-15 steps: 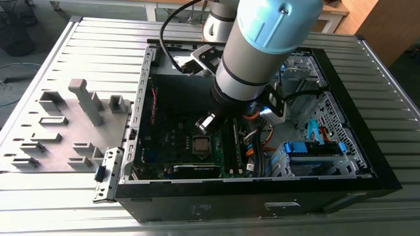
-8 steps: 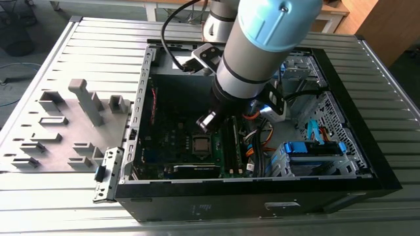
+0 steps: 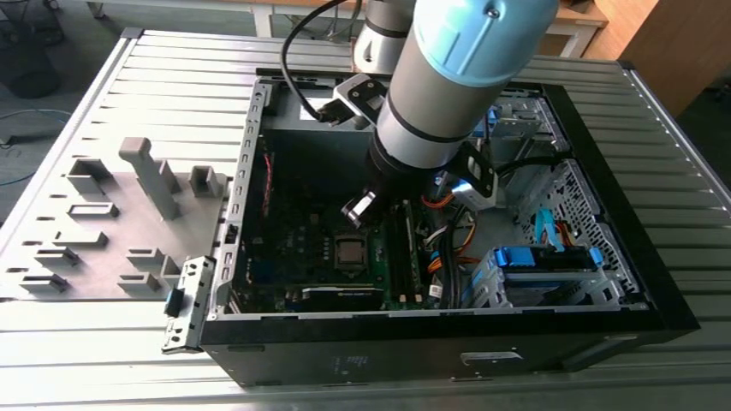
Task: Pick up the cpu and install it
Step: 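Close the cpu cover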
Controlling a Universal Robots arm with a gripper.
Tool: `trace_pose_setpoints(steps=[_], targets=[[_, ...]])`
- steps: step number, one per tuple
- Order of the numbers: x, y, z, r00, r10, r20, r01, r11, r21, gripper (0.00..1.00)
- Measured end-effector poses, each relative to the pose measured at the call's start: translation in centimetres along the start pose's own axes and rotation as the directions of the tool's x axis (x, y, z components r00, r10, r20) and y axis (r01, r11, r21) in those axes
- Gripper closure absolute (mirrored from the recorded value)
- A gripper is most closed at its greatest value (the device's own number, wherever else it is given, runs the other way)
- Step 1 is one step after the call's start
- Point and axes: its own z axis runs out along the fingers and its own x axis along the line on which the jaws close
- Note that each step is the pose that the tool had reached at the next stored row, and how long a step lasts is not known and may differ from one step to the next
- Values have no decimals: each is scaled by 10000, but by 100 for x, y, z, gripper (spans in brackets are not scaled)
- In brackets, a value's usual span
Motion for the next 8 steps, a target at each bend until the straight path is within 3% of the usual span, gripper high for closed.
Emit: trace_pose_setpoints(steps=[4,8], targets=[[-1,2,-6,10000,1,-4,-1,10000,2,89],[-6,21,-99,10000,1,-1,-1,10000,0,89]])
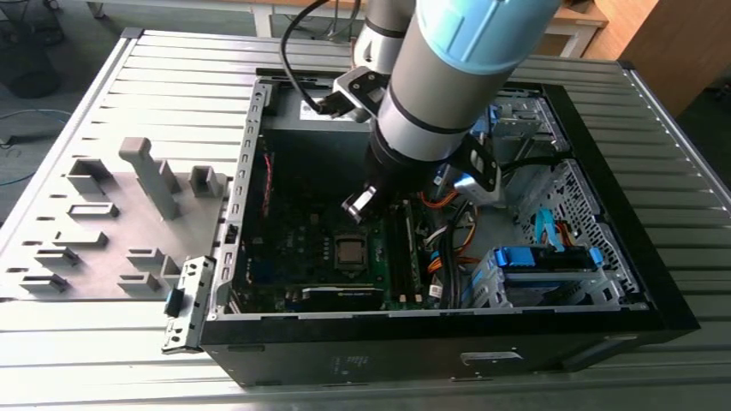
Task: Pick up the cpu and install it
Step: 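Close the cpu cover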
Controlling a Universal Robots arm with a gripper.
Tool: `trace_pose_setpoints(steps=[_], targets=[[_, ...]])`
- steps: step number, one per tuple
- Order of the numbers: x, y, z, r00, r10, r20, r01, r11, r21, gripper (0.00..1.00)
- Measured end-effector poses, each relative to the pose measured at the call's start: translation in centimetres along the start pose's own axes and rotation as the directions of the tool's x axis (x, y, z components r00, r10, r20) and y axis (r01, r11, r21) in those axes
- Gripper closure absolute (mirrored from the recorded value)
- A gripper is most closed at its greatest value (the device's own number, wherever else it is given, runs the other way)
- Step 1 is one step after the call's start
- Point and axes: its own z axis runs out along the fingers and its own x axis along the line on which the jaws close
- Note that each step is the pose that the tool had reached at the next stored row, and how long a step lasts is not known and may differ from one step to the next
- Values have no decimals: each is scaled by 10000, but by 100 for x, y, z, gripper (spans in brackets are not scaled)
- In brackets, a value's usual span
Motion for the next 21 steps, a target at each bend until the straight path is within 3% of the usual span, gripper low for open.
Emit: trace_pose_setpoints(steps=[5,10,21], targets=[[-4,16,-78,10000,-1,1,1,10000,0,89],[-10,45,-221,10000,0,0,0,10000,0,89],[1,58,-246,10000,0,0,0,10000,0,89]])
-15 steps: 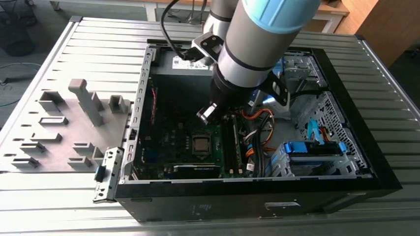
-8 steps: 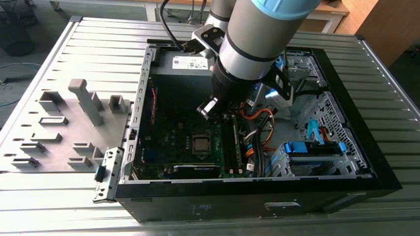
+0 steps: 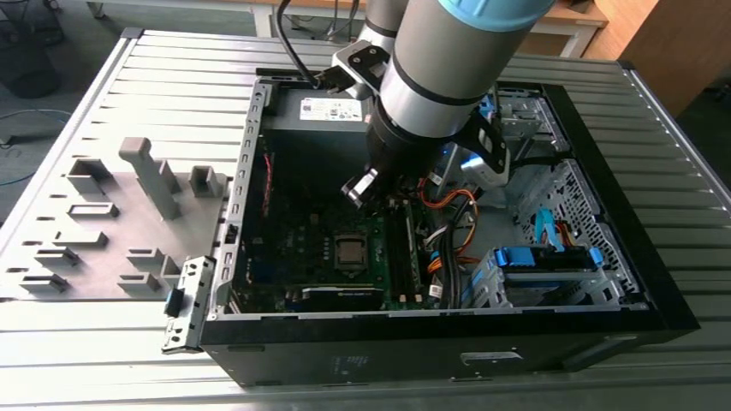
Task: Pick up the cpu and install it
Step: 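Close the cpu cover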
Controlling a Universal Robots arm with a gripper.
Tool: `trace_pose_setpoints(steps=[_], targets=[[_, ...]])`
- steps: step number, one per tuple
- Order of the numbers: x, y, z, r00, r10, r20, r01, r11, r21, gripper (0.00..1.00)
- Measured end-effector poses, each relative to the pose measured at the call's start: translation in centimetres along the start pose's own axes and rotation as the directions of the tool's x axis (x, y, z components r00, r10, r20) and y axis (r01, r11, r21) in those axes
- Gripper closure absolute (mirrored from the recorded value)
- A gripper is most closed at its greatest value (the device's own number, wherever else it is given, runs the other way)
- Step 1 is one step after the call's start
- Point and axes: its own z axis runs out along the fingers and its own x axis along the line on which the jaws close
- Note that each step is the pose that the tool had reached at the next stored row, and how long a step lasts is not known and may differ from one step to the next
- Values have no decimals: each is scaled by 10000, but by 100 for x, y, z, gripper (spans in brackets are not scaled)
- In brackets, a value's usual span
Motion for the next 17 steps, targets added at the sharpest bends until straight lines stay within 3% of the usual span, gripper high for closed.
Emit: trace_pose_setpoints(steps=[17], targets=[[24,-11,32,10000,0,-1,0,10000,1,89]])
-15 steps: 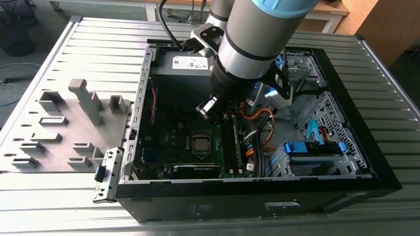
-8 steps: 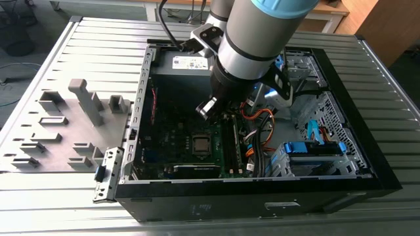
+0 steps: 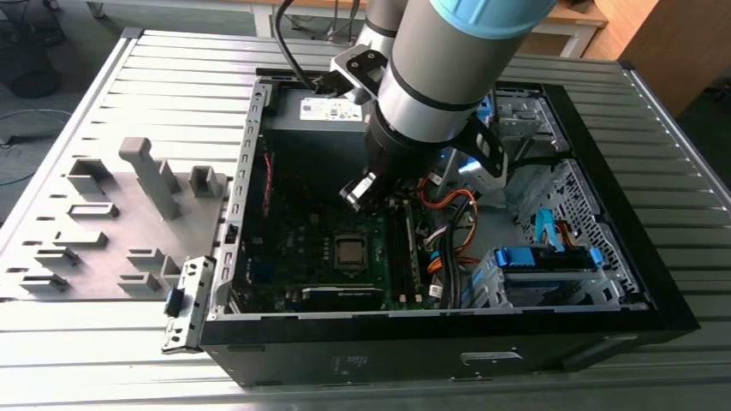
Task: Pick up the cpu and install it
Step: 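Close the cpu cover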
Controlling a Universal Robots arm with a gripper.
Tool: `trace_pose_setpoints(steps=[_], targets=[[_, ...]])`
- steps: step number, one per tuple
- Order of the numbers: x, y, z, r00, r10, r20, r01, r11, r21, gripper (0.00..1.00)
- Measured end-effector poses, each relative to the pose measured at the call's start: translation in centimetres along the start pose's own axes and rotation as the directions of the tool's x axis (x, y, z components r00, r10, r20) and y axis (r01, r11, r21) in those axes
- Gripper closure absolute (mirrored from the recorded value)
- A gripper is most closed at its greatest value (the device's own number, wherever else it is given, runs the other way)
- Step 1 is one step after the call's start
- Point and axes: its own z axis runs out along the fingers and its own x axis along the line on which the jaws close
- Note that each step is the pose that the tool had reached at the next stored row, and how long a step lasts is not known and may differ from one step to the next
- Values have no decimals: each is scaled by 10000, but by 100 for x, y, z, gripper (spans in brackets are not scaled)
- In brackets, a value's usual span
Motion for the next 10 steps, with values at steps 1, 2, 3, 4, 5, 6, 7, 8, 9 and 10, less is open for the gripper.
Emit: trace_pose_setpoints(steps=[1,2,3,4,5,6,7,8,9,10], targets=[[0,0,2,10000,0,1,0,10000,-1,89],[0,-2,9,10000,-1,6,1,10000,-3,89],[0,-3,16,10000,-1,5,1,10000,-3,89],[1,-3,16,10000,0,1,0,10000,-1,89],[1,-3,16,10000,-1,2,1,10000,-1,89],[1,-3,16,10000,0,0,0,10000,0,89],[1,-3,16,10000,0,0,0,10000,0,89],[1,-3,16,10000,0,0,0,10000,0,89],[1,-3,17,10000,0,1,0,10000,0,89],[1,-3,17,10000,0,1,0,10000,-1,89]])
